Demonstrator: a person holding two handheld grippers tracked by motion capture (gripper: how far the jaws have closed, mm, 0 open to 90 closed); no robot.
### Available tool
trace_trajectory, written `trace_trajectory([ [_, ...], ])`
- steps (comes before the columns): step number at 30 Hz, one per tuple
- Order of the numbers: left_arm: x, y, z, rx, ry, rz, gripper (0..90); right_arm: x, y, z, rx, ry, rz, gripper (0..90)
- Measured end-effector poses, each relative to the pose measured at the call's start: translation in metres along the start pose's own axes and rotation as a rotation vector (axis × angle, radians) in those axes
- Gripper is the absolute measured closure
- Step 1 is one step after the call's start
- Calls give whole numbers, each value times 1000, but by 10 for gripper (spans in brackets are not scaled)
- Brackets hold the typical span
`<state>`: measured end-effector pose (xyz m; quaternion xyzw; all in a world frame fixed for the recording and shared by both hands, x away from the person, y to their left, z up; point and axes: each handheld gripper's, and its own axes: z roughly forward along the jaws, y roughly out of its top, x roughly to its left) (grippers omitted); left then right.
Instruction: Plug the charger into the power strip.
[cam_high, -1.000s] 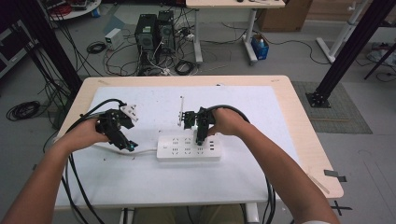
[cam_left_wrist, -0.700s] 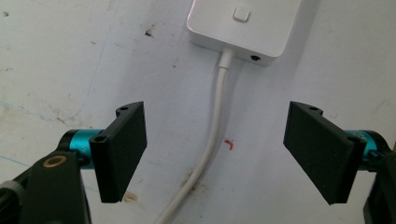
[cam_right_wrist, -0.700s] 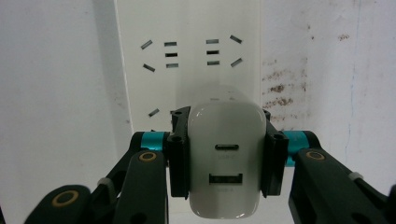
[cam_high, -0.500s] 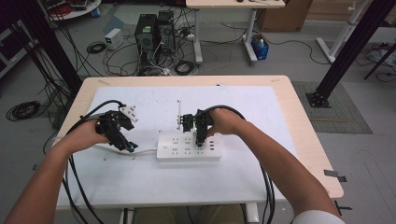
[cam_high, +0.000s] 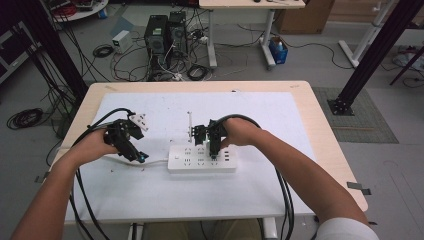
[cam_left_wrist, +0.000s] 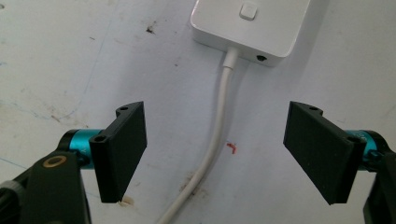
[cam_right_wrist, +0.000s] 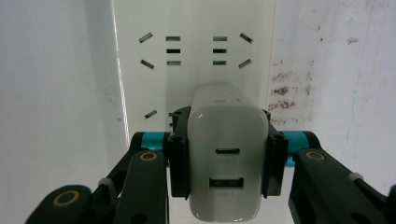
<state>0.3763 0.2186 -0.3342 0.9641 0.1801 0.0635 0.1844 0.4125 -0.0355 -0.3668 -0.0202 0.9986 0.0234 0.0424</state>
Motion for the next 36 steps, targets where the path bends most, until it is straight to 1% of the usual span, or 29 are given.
trace_trajectory([
  [2, 0, 1, 0, -4, 0, 7, 216, -2, 1, 0, 14, 18, 15, 629],
  [3, 0, 1, 0, -8, 0, 1, 216, -6, 2, 1, 6, 35, 15, 629],
  [4, 0, 2, 0, -21, 1, -7, 216, -10, 1, 1, 6, 58, 25, 629],
  [5, 0, 2, 0, -20, -1, -9, 216, -14, 0, 1, 7, 86, 52, 629],
  [6, 1, 3, 1, -20, 0, -6, 216, -15, 1, 2, 13, 98, 60, 628],
  [7, 0, 3, 1, -19, 1, -5, 216, -16, 2, 2, 11, 98, 41, 628],
  [9, 0, 3, 2, -13, -6, -5, 216, -14, 2, 3, 17, 89, 48, 628],
  [11, 0, 3, 3, -5, -6, 2, 216, -13, 1, 4, 2, 74, 26, 628],
  [14, 2, 3, 2, -8, -5, 6, 216, -8, 3, 4, 17, 55, 20, 628],
  [16, 2, 3, 2, -15, -4, 3, 216, -5, 3, 4, 25, 34, 10, 628],
  [17, 1, 3, 2, -16, -4, 2, 216, -1, 5, 4, 36, 10, -9, 627],
  [18, 2, 3, 2, -12, -6, 9, 216, 2, 6, 5, 46, -8, -13, 627],
  [19, 2, 3, 3, -15, -5, 3, 216, 2, 5, 5, 39, -10, -6, 627],
  [20, 2, 3, 3, -20, -5, -2, 216, 0, 3, 5, 24, 2, -2, 627],
  [21, 2, 3, 3, -20, -7, -3, 216, -4, 2, 5, 18, 28, 16, 627],
  [22, 1, 3, 3, -19, -6, -3, 216, -10, 1, 6, 0, 55, 24, 627],
  [23, 2, 3, 2, -12, -5, 8, 216, -12, 0, 6, -3, 74, 41, 627],
  [24, 1, 3, 3, -20, -6, 4, 216, -13, 0, 7, -11, 77, 33, 627],
  [26, 0, 3, 3, -18, -5, -2, 216, -13, 0, 7, -12, 74, 29, 627],
  [27, 0, 3, 3, -22, -3, -5, 216, -7, 0, 8, -6, 49, 29, 627],
  [28, 1, 2, 2, -10, -5, 2, 216, -4, 1, 9, -7, 23, 9, 627],
  [29, 2, 2, 3, -10, -6, 3, 216, -2, 0, 9, 1, 19, 26, 626],
  [30, 1, 2, 4, -18, -7, -9, 216, -2, 0, 9, 1, 19, 26, 626],
  [31, 2, 2, 3, -8, -7, 1, 216, -2, 1, 9, -3, 11, 9, 624],
  [32, 2, 2, 4, -16, -10, -12, 216, -2, 2, 9, 8, 12, 12, 621],
  [33, 3, 2, 4, -19, -8, -14, 216, -3, 2, 8, 5, 24, 30, 526],
  [34, 3, 2, 4, -23, -10, -15, 216, -3, 2, 8, 5, 24, 30, 526],
  [35, 4, 2, 4, -23, -10, -16, 216, -6, 0, 6, -22, 45, 61, 409],
  [36, 4, 2, 4, -21, -9, -17, 216, -7, -2, 2, -54, 31, 93, 345],
])
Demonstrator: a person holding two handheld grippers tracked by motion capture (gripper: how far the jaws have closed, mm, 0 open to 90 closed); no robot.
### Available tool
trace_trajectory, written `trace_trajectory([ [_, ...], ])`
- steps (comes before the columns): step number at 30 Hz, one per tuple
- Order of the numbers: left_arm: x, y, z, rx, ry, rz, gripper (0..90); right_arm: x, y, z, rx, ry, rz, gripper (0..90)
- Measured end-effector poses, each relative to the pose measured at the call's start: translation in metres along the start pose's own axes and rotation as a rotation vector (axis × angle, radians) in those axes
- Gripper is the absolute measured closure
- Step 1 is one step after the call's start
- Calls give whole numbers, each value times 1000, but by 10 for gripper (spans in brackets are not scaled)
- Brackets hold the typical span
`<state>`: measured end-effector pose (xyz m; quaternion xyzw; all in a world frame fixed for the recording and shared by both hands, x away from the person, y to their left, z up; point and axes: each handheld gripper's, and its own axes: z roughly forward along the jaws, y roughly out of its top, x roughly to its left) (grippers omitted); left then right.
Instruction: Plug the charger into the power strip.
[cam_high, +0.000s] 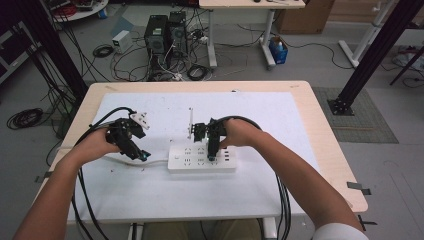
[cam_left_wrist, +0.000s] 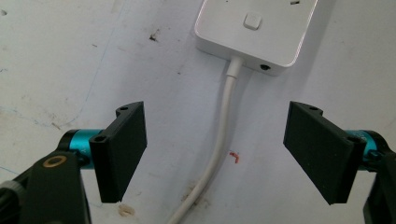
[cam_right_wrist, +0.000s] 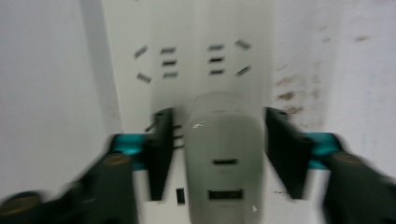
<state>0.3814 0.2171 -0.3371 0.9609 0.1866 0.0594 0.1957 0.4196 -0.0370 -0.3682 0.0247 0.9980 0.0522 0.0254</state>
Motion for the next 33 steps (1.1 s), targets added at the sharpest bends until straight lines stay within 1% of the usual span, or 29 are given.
trace_trajectory([
  [1, 1, 0, -1, 13, 0, 16, 216, -2, -3, -5, -31, -4, 21, 277],
  [2, 1, -1, 0, 4, 1, 2, 216, -4, -6, -11, -53, -3, 46, 220],
  [3, 2, -1, 0, 1, 1, -2, 216, -7, -11, -17, -71, -5, 71, 208],
  [4, 2, -1, 0, -3, 0, -5, 216, -10, -16, -23, -85, -15, 112, 208],
  [5, 3, -1, 0, -3, 4, -3, 216, -12, -23, -30, -101, -34, 143, 204],
  [6, 3, -2, 0, -10, 2, -9, 216, -13, -31, -37, -125, -56, 171, 146],
  [7, 3, -2, 0, -10, 1, -10, 216, -15, -40, -43, -148, -61, 206, 114],
  [8, 4, -2, 0, -7, 1, -6, 216, -18, -62, -54, -188, -86, 292, 115],
  [9, 4, -2, 0, -8, 2, -7, 216, -18, -62, -54, -188, -86, 292, 115],
  [10, 4, -2, 0, -10, 2, -13, 216, -19, -69, -56, -188, -86, 319, 115],
  [12, 4, -2, 0, -8, -2, -13, 216, -18, -90, -61, -167, -55, 391, 115],
  [13, 4, -2, 0, -10, 3, -9, 216, -16, -104, -63, -178, -35, 426, 115],
  [15, 4, -2, 0, -19, 7, -15, 216, -13, -121, -67, -191, -44, 476, 115],
  [17, 5, -2, -2, -23, 13, -14, 216, -8, -139, -71, -197, -68, 535, 115],
  [20, 4, -2, -3, -30, 16, -8, 216, 1, -164, -78, -243, -60, 594, 114],
  [22, 3, -3, -4, -33, 21, -9, 216, 6, -178, -79, -225, -77, 639, 114],
  [24, 1, -3, -6, -38, 25, -9, 216, 11, -190, -79, -196, -86, 673, 113],
  [25, 1, -3, -7, -37, 26, -5, 216, 14, -197, -78, -193, -94, 696, 104],
  [26, 0, -3, -8, -39, 27, -5, 216, 17, -201, -78, -187, -98, 706, 5],
  [27, -2, -3, -9, -42, 29, -3, 216, 20, -206, -76, -172, -110, 719, 9],
  [29, -5, -3, -10, -43, 31, 6, 216, 27, -216, -73, -159, -110, 732, 9],
  [31, -8, -2, -11, -48, 33, 13, 216, 31, -221, -73, -156, -120, 751, 9],
  [33, -9, -1, -12, -48, 34, 14, 216, 35, -224, -74, -170, -139, 756, 9],
])
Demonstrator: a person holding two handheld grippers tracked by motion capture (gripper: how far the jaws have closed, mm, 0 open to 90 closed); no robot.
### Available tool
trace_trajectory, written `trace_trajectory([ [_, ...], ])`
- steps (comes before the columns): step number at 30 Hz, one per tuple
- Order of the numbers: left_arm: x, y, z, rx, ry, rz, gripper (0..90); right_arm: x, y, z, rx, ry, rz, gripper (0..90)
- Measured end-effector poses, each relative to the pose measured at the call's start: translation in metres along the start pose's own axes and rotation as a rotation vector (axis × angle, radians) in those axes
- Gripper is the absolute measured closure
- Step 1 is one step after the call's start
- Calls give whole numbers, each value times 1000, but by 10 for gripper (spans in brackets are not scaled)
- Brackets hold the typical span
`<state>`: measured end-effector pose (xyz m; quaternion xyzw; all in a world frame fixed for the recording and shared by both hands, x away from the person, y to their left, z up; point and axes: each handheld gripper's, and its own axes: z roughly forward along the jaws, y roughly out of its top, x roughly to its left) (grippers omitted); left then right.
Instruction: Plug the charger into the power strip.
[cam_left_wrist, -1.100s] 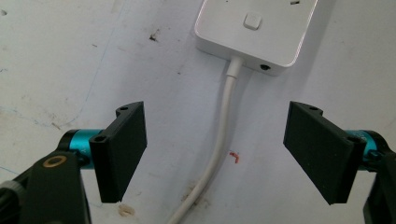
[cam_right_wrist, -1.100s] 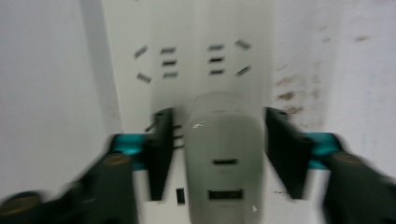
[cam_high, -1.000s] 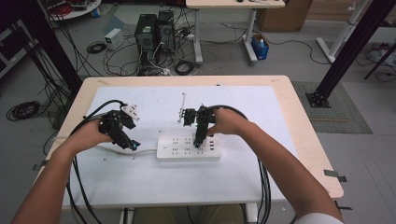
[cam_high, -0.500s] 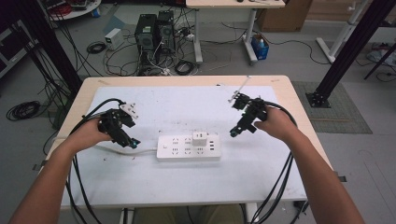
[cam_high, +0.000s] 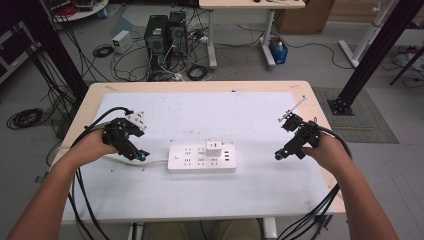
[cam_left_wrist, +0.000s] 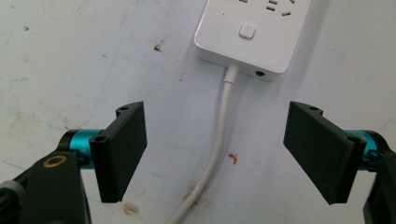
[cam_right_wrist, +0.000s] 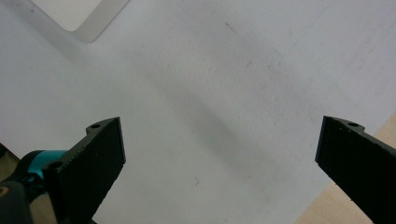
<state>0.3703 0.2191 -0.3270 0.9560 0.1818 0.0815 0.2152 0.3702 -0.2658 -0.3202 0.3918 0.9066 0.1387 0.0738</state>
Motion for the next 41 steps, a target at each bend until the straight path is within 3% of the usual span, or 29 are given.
trace_trajectory([
  [11, -3, 10, 7, 28, 13, -2, 216, 9, -3, 3, -25, -2, -20, 9],
  [23, -9, 19, 6, 29, 31, 1, 216, 7, -7, 0, -44, 5, -30, 9],
  [41, -12, 17, 7, 32, 47, -19, 216, 11, -13, 5, -60, 5, -59, 9],
])
